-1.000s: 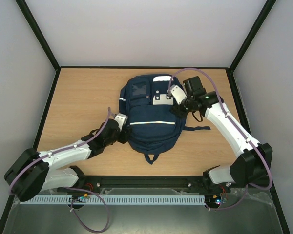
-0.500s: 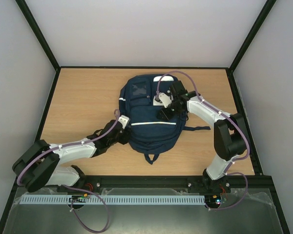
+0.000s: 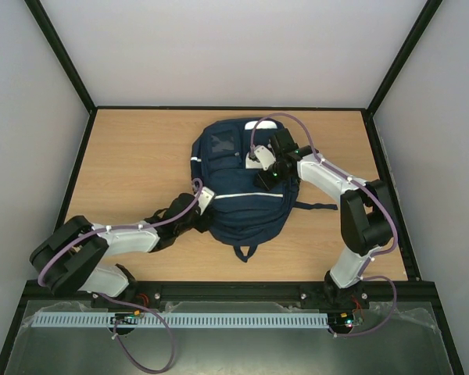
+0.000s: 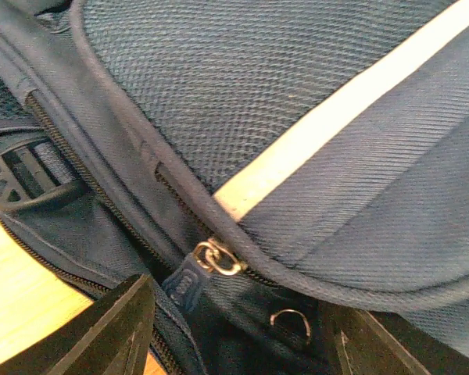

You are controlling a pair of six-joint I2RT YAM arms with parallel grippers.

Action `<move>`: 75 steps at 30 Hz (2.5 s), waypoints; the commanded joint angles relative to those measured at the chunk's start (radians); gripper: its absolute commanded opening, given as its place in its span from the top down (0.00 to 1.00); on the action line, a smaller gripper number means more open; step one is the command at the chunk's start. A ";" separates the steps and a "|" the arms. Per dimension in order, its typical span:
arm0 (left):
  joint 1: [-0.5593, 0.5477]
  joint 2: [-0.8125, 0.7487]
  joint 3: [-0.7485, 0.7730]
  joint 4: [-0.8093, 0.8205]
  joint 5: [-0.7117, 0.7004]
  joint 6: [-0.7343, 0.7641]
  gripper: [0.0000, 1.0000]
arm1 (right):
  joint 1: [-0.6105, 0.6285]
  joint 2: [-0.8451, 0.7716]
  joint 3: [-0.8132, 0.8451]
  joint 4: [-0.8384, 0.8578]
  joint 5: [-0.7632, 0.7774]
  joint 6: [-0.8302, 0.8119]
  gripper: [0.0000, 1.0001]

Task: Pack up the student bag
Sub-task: Zip the student bag at the center of the board.

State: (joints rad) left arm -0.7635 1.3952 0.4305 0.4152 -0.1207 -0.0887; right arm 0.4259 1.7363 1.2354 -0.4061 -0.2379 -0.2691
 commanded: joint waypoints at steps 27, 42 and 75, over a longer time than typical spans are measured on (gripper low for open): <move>0.200 -0.225 -0.277 0.421 0.291 -0.093 0.38 | -0.010 -0.019 -0.071 -0.006 0.068 -0.010 0.64; 0.276 0.116 -0.080 0.461 0.554 0.068 0.47 | -0.009 -0.025 -0.086 -0.008 0.056 -0.016 0.64; 0.177 0.039 -0.078 0.168 0.357 -0.018 0.73 | -0.010 -0.012 -0.091 -0.014 0.034 -0.025 0.64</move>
State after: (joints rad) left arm -0.5827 1.4624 0.3664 0.6624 0.2768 -0.0742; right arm 0.4202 1.6997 1.1816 -0.3595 -0.2344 -0.2882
